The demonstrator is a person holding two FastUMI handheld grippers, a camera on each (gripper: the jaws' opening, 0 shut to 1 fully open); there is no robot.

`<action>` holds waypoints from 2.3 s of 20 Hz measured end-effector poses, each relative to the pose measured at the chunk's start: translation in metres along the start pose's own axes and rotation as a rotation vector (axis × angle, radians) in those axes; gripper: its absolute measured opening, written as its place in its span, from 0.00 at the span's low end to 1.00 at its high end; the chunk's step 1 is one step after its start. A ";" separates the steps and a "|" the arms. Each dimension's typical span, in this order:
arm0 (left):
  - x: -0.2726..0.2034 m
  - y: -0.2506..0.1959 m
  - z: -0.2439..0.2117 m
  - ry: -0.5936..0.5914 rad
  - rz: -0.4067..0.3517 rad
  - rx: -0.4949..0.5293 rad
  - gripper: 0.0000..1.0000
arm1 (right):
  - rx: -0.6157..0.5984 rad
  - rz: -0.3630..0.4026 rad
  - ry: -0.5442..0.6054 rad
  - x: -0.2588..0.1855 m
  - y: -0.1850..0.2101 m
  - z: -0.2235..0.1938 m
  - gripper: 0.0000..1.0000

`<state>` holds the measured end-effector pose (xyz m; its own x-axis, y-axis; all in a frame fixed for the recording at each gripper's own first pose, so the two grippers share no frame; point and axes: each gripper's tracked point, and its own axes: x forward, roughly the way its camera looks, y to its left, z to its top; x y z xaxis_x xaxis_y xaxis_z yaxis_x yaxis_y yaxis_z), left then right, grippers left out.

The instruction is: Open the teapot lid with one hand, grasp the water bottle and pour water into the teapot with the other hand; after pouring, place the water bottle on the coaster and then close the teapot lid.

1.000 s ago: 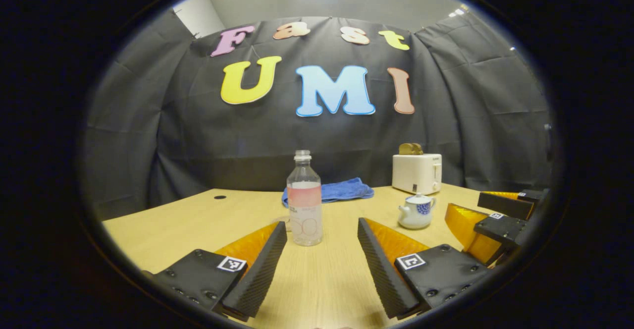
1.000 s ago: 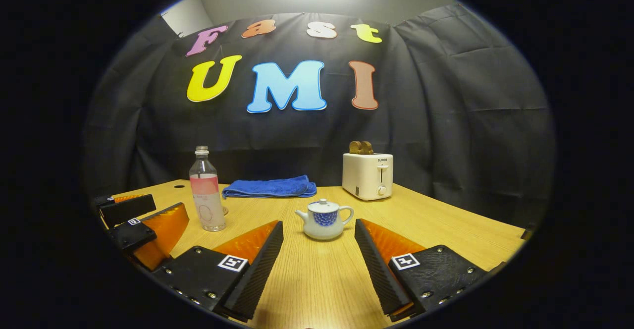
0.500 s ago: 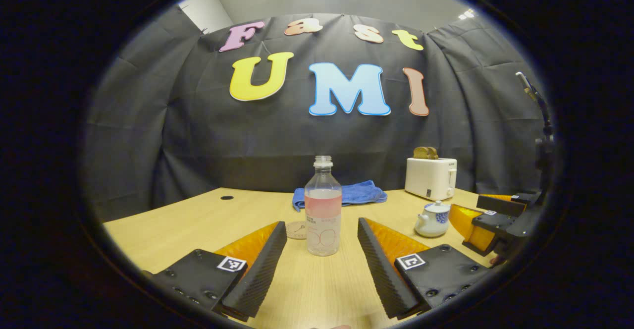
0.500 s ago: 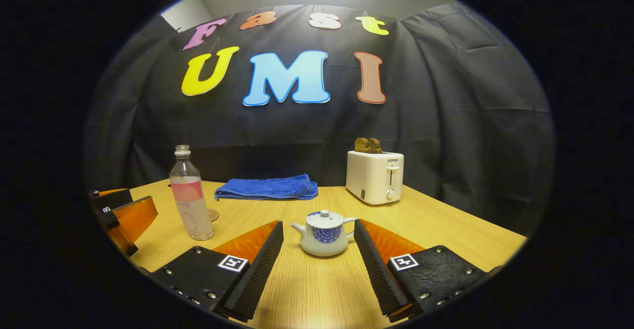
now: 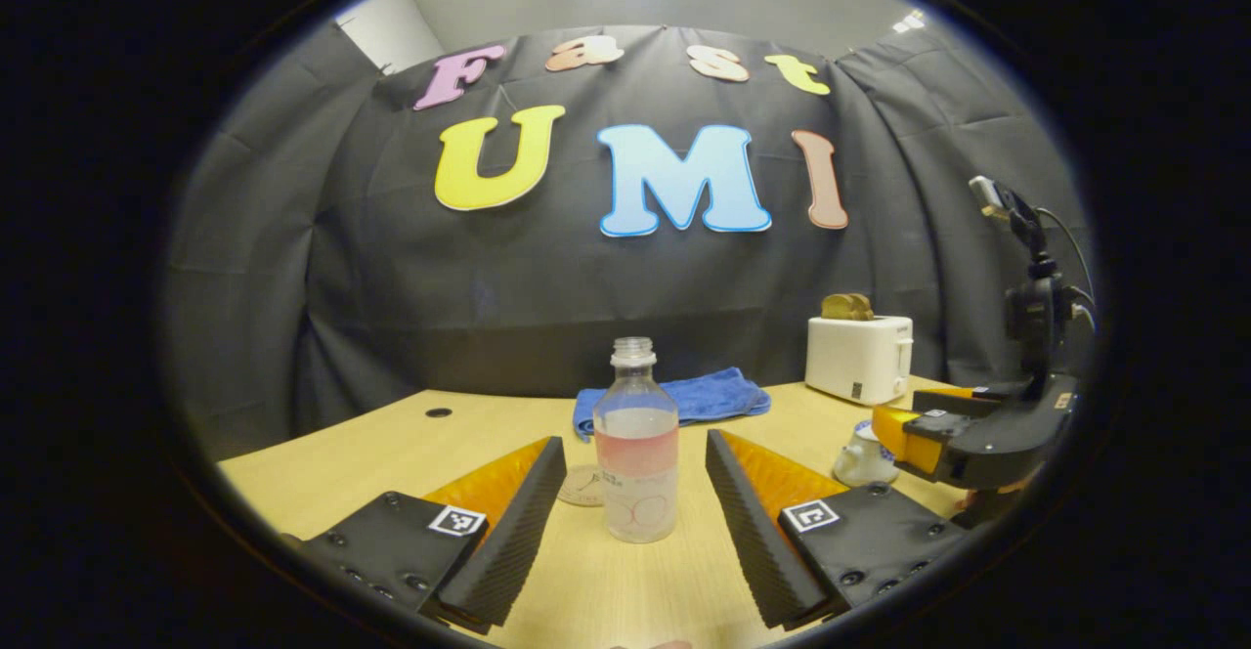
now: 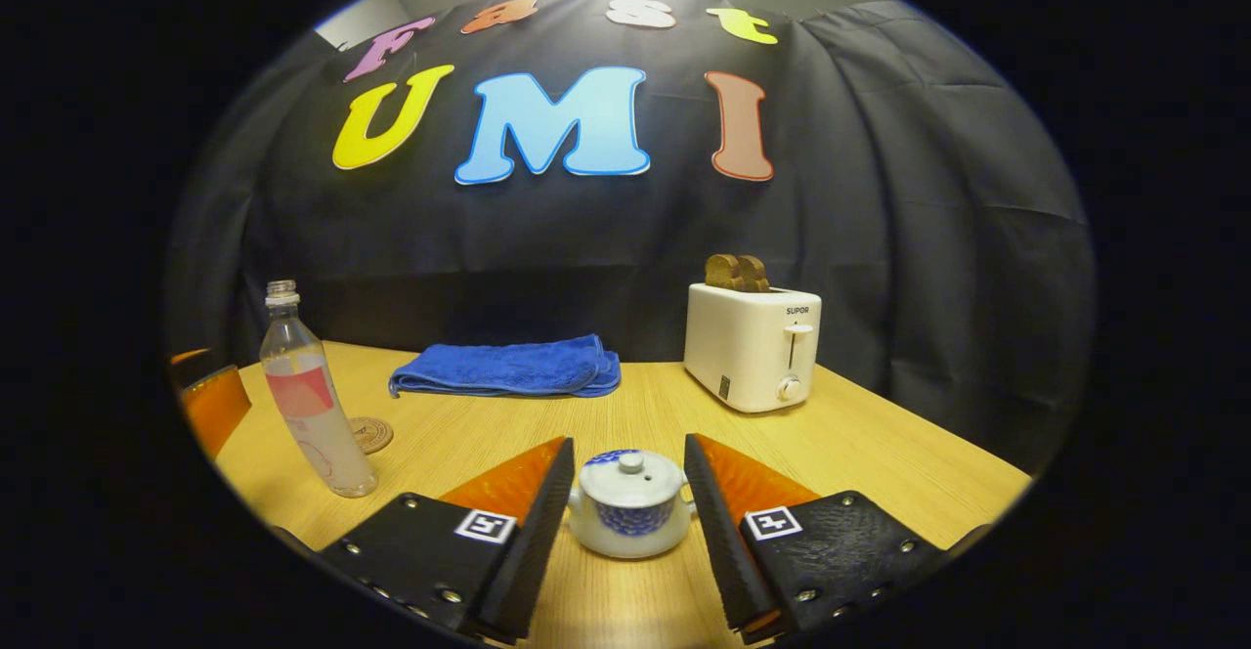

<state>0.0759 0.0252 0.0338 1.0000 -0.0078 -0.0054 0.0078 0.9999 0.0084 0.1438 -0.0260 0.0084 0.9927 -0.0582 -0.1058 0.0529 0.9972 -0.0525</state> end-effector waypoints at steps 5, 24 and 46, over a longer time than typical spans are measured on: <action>0.013 0.003 -0.004 0.020 -0.004 -0.005 1.00 | 0.009 -0.003 0.038 0.019 -0.001 -0.007 0.47; 0.052 0.003 -0.007 0.011 0.004 0.043 1.00 | -0.047 0.030 -0.066 -0.010 0.004 0.021 0.05; 0.088 0.004 0.001 0.019 -0.004 0.022 0.89 | -0.058 0.138 -0.189 -0.128 0.014 0.049 0.05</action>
<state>0.1639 0.0284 0.0341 0.9996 -0.0110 -0.0243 0.0117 0.9995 0.0301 0.0231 -0.0018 0.0694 0.9931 0.0934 0.0714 -0.0853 0.9904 -0.1084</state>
